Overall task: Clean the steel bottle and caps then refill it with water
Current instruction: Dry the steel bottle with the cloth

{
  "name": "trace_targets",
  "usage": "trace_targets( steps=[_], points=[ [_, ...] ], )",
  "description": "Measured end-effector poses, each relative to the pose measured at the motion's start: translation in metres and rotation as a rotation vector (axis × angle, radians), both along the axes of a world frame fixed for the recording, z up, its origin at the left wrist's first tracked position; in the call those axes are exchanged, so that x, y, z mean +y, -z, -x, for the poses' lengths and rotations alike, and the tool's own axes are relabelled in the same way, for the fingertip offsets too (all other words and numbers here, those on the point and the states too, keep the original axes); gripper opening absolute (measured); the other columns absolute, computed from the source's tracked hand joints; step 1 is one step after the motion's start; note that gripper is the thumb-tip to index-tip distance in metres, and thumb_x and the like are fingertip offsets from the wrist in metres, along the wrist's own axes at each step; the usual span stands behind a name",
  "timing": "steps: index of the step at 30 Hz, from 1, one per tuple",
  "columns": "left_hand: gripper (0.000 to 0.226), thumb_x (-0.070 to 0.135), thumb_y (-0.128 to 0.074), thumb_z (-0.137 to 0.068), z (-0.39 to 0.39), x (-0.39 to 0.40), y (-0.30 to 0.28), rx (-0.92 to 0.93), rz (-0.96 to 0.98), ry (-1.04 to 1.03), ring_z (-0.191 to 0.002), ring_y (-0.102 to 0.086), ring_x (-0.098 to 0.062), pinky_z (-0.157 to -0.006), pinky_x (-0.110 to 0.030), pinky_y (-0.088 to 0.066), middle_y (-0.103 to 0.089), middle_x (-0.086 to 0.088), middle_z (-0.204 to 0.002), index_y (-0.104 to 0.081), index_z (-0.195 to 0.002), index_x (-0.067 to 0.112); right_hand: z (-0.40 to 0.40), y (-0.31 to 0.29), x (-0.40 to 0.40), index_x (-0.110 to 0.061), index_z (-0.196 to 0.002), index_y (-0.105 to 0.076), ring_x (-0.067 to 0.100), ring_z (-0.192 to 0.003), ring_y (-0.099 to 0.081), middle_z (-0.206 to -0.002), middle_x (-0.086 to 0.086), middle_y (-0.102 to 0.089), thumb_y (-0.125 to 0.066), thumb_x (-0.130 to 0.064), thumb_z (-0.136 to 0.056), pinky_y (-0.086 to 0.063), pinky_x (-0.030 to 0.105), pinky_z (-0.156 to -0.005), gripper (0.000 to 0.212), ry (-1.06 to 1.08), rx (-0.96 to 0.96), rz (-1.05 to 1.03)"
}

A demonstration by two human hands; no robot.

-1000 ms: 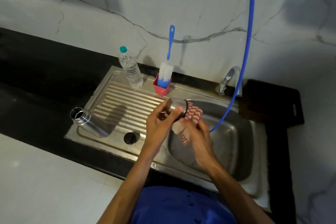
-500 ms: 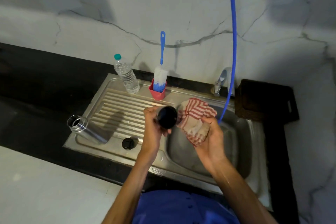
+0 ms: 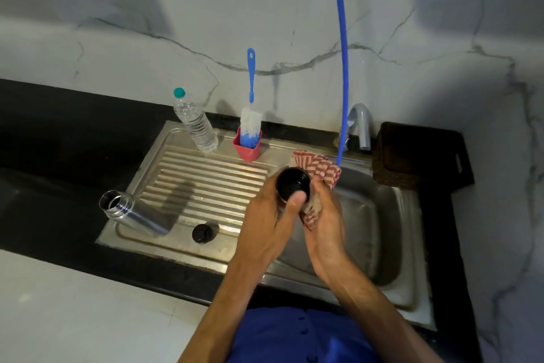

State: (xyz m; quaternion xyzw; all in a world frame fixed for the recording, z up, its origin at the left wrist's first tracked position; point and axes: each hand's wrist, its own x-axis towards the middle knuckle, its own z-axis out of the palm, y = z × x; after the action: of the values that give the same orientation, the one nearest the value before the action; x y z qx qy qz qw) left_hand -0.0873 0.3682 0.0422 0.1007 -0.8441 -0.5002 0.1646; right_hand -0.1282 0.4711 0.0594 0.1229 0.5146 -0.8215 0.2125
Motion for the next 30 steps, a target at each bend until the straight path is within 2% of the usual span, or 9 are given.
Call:
trace_targets(
  steps=[4, 7, 11, 15, 18, 21, 25, 28, 30],
  points=[
    [0.091, 0.089, -0.070, -0.066, 0.005, -0.010, 0.005, -0.201, 0.085, -0.033, -0.091, -0.070, 0.006, -0.079, -0.015, -0.056, -0.075, 0.015, -0.105, -0.062, -0.132, 0.027, 0.004, 0.002, 0.007, -0.011, -0.131, -0.065, 0.027, -0.122, -0.065, -0.124, 0.011, -0.072, -0.047, -0.031, -0.105, -0.044, 0.044, -0.111, 0.037, -0.036, -0.052, 0.027],
    [0.083, 0.090, -0.077, -0.057, 0.010, -0.022, 0.003, -0.281, 0.053, 0.003, -0.090, -0.071, 0.008, -0.083, -0.022, -0.059, -0.077, 0.019, -0.097, -0.072, -0.116, 0.033, 0.005, 0.004, 0.013, -0.009, -0.132, -0.065, 0.028, -0.121, -0.065, -0.125, 0.013, -0.071, -0.046, -0.032, -0.105, -0.046, 0.042, -0.108, 0.040, -0.113, -0.087, 0.022],
    [0.054, 0.072, -0.083, -0.069, 0.008, -0.016, 0.004, -0.216, -0.237, -0.080, -0.096, -0.071, 0.002, -0.089, -0.029, -0.060, -0.077, 0.017, -0.099, -0.077, -0.108, 0.035, 0.009, 0.009, 0.019, -0.012, -0.130, -0.067, 0.030, -0.122, -0.064, -0.125, 0.014, -0.071, -0.047, -0.037, -0.105, -0.046, 0.046, -0.109, 0.040, -0.163, -0.087, 0.011],
    [0.066, 0.084, -0.068, -0.068, 0.008, 0.009, 0.018, -0.105, -0.389, -0.279, -0.124, -0.048, -0.014, -0.102, -0.031, -0.048, -0.049, 0.003, -0.123, -0.059, -0.128, 0.058, 0.009, 0.006, 0.013, -0.009, -0.131, -0.065, 0.032, -0.122, -0.065, -0.126, 0.016, -0.070, -0.048, -0.037, -0.104, -0.047, 0.047, -0.108, 0.043, -0.161, -0.162, 0.083],
    [0.092, 0.086, -0.063, -0.067, 0.013, 0.009, 0.024, -0.187, -0.243, -0.211, -0.136, -0.036, -0.016, -0.115, -0.043, -0.037, -0.036, 0.007, -0.140, -0.028, -0.150, 0.068, 0.013, 0.006, 0.012, -0.009, -0.131, -0.066, 0.032, -0.120, -0.066, -0.127, 0.017, -0.069, -0.044, -0.042, -0.105, -0.048, 0.051, -0.107, 0.048, -0.193, -0.248, 0.116],
    [0.105, 0.075, -0.075, -0.071, 0.022, -0.007, 0.023, -0.167, -0.162, -0.158, -0.141, -0.039, -0.020, -0.118, -0.051, -0.035, -0.039, 0.008, -0.152, -0.016, -0.157, 0.062, 0.018, 0.006, 0.020, -0.009, -0.130, -0.066, 0.035, -0.116, -0.068, -0.127, 0.020, -0.069, -0.044, -0.043, -0.104, -0.054, 0.054, -0.098, 0.048, -0.229, -0.298, 0.095],
    [0.089, 0.041, -0.089, -0.080, 0.026, -0.030, 0.028, 0.003, -0.504, -0.130, -0.141, -0.052, -0.013, -0.112, -0.045, -0.050, -0.051, 0.012, -0.154, -0.037, -0.151, 0.058, 0.017, 0.012, 0.037, -0.003, -0.130, -0.065, 0.042, -0.119, -0.065, -0.128, 0.025, -0.066, -0.052, -0.039, -0.100, -0.051, 0.060, -0.100, 0.049, -0.255, -0.354, 0.128],
    [0.083, 0.055, -0.091, -0.072, 0.020, -0.051, 0.059, -0.073, -0.268, -0.304, -0.124, -0.056, -0.014, -0.105, -0.040, -0.051, -0.060, 0.007, -0.130, -0.052, -0.145, 0.051, 0.023, 0.015, 0.061, -0.005, -0.122, -0.072, 0.044, -0.117, -0.064, -0.127, 0.025, -0.067, -0.052, -0.040, -0.097, -0.044, 0.068, -0.103, 0.047, -0.261, -0.344, 0.090],
    [0.090, 0.064, -0.091, -0.062, 0.014, -0.063, 0.091, -0.211, -0.174, -0.378, -0.111, -0.056, -0.017, -0.100, -0.040, -0.053, -0.057, 0.001, -0.117, -0.060, -0.143, 0.040, 0.024, 0.020, 0.080, -0.008, -0.120, -0.072, 0.041, -0.108, -0.069, -0.119, 0.021, -0.072, -0.058, -0.036, -0.095, -0.052, 0.063, -0.095, 0.040, -0.331, -0.301, -0.006]
  ],
)
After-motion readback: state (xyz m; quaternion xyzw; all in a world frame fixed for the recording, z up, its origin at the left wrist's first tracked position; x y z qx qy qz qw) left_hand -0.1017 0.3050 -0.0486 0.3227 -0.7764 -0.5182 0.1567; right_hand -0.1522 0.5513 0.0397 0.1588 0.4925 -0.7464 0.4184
